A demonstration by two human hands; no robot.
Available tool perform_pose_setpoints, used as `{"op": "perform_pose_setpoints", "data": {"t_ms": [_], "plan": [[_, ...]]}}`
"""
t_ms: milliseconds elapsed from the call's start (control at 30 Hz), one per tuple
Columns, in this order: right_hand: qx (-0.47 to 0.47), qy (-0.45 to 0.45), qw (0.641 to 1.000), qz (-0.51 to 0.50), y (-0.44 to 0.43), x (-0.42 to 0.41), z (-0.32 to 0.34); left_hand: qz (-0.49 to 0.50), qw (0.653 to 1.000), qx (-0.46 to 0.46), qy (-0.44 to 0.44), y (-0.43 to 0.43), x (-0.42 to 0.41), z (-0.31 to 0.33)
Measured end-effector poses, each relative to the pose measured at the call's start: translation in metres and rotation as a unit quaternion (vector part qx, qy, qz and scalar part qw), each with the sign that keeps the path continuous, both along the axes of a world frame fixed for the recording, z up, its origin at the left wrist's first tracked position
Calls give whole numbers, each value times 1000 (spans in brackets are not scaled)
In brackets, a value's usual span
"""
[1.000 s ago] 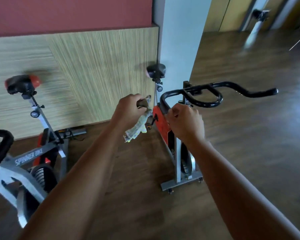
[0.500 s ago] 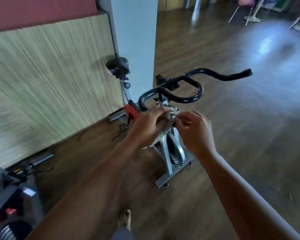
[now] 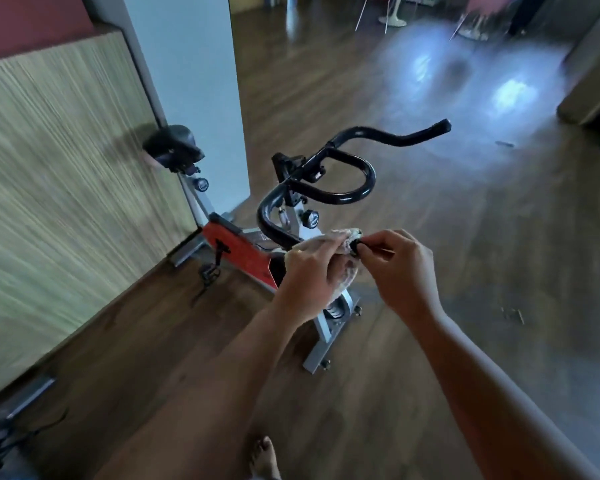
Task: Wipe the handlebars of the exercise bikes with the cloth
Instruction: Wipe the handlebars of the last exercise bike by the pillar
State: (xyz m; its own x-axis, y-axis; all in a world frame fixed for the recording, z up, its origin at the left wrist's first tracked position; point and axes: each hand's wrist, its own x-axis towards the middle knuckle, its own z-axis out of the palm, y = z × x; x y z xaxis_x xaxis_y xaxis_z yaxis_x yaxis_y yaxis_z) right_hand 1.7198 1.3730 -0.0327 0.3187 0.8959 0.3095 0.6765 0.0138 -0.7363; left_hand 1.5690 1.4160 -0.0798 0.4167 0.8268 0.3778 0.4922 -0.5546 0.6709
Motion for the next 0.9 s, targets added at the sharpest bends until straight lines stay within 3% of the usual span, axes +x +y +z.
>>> {"op": "perform_pose_setpoints", "data": {"t_ms": [267, 533, 733, 900], "plan": [[8, -15, 1000, -22, -4, -6, -1, -9, 997, -1, 77, 25, -32, -21], [10, -10, 999, -46, -7, -12, -3, -93, 996, 3, 5, 18, -3, -7], [12, 51, 995, -87, -7, -17, -7, -157, 982, 44, 100, 55, -34, -16], [31, 73, 986, -146, -8, -31, -17, -232, 970, 42, 51, 68, -25, -11]]}}
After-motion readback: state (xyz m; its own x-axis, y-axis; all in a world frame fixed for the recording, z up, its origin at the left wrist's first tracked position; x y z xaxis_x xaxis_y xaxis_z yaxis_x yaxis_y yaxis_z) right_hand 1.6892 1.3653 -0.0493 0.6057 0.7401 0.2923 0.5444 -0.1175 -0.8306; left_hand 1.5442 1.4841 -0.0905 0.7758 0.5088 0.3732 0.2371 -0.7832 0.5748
